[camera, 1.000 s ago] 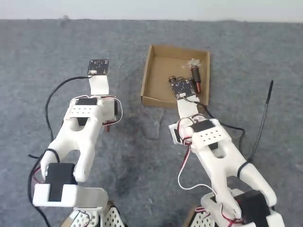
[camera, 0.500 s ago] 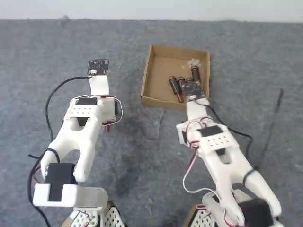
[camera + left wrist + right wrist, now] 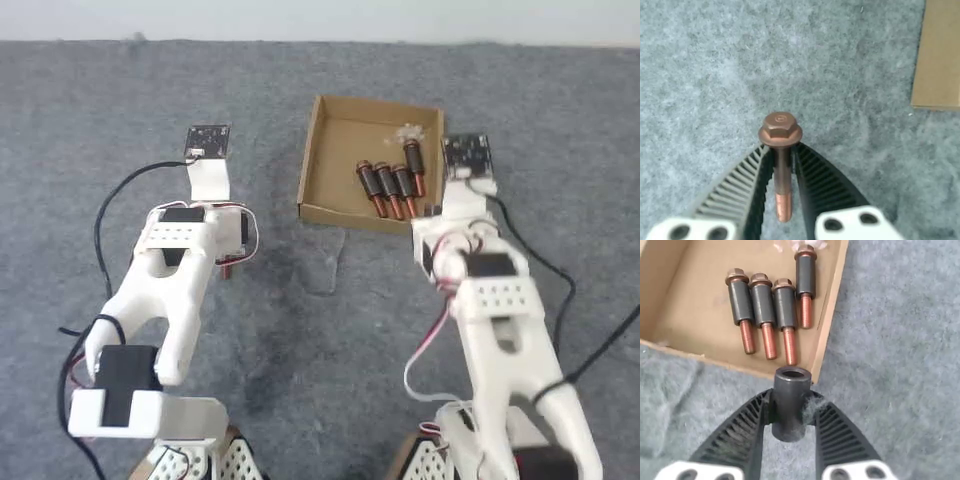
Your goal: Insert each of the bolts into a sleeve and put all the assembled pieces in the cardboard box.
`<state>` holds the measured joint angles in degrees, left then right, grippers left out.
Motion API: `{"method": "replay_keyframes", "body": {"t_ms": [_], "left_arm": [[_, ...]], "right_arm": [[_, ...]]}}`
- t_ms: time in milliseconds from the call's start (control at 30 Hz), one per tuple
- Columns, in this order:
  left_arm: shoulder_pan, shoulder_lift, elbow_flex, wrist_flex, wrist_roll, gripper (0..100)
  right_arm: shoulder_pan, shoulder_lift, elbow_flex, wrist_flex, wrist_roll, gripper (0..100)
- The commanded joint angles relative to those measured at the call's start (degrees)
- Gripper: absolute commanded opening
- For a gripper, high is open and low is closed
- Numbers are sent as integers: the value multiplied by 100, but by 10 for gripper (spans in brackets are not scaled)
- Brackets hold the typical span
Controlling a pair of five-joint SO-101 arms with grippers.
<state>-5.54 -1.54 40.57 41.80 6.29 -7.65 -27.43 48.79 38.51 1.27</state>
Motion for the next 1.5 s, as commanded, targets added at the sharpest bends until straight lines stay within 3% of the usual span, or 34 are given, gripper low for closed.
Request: {"method": "replay_keyframes", "body": {"t_ms": [0, 233, 400, 600, 833, 1200, 1300, 1467], "left_arm": [[9, -308, -40, -114, 0, 11], [9, -308, -13, -255, 0, 11], [9, -308, -13, -264, 0, 11], [9, -308, -13, -264, 0, 11], [9, -308, -22, -273, -9, 11], [9, -299, -13, -352, -9, 11], [9, -299, -22, -352, -9, 11], [9, -299, -22, -360, -9, 11]], "right_arm": [[92, 716, -1424, 523, 97, 6], [57, 2703, -4026, 1956, 62, 6], [48, 4013, -5829, 3020, -360, 6], [-259, 4787, -6963, 3310, -1029, 6], [-699, 4787, -6787, 2431, -1108, 6], [-655, 4541, -6048, 901, -1099, 6], [-690, 4057, -4923, -277, -1090, 6], [-743, 3125, -2690, -3204, -1081, 6]]}}
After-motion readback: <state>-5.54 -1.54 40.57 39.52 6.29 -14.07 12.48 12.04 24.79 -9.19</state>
